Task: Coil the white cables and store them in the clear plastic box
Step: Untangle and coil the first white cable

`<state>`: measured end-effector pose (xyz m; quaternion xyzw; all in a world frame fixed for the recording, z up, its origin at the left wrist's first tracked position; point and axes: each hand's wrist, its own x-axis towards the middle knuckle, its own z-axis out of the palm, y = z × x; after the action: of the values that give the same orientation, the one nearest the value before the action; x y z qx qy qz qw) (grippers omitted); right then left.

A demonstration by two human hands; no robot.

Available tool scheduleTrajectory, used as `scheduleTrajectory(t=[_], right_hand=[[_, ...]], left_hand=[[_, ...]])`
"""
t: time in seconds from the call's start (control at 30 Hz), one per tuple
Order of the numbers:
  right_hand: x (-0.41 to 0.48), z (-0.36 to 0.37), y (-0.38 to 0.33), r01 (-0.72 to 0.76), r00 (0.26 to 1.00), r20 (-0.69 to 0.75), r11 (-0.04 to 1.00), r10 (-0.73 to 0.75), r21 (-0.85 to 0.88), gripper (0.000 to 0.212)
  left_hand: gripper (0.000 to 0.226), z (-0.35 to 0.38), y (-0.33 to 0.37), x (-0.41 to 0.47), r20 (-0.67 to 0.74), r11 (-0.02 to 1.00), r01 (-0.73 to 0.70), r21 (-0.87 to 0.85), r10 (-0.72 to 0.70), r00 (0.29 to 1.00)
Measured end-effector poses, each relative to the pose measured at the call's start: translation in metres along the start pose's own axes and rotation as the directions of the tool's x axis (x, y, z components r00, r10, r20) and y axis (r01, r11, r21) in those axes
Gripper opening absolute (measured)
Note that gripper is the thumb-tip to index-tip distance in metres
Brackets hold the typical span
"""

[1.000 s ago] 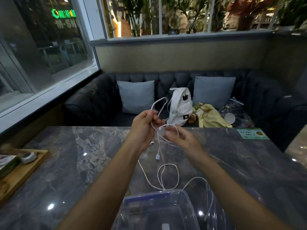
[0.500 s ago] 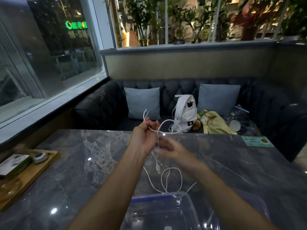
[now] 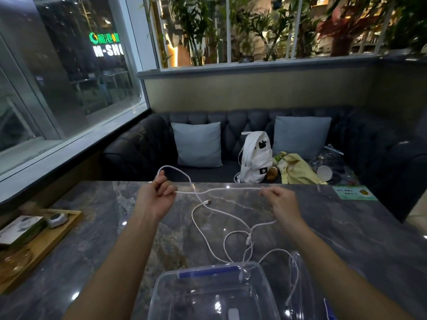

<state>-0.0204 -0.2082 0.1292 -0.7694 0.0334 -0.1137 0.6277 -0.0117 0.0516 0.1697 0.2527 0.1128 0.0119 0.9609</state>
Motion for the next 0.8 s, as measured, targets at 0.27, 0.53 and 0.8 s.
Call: scheduleTrajectory(t=[0.27, 0.53, 0.8], right_hand=[[0.007, -0.018, 0.043, -0.042, 0.999, -0.015, 0.992, 0.040, -0.115, 0.027], [0.010, -0.045, 0.073, -0.165, 0.981, 0.047, 0.944, 0.186, -0.285, 0.025], [-0.025, 0.009, 0.003, 0.198, 0.877, 0.479, 0.930, -0.026, -0.311, 0.043]], left_hand=[[0.039, -0.011, 0.037, -0.010, 0.035, 0.994, -0.100, 0.033, 0.098, 0.995], [0.036, -0.038, 0.068, -0.010, -0.062, 0.990, -0.003, 0.144, 0.012, 0.998], [0.039, -0.027, -0.028, -0.010, -0.091, 0.979, 0.169, 0.117, -0.159, 0.983]])
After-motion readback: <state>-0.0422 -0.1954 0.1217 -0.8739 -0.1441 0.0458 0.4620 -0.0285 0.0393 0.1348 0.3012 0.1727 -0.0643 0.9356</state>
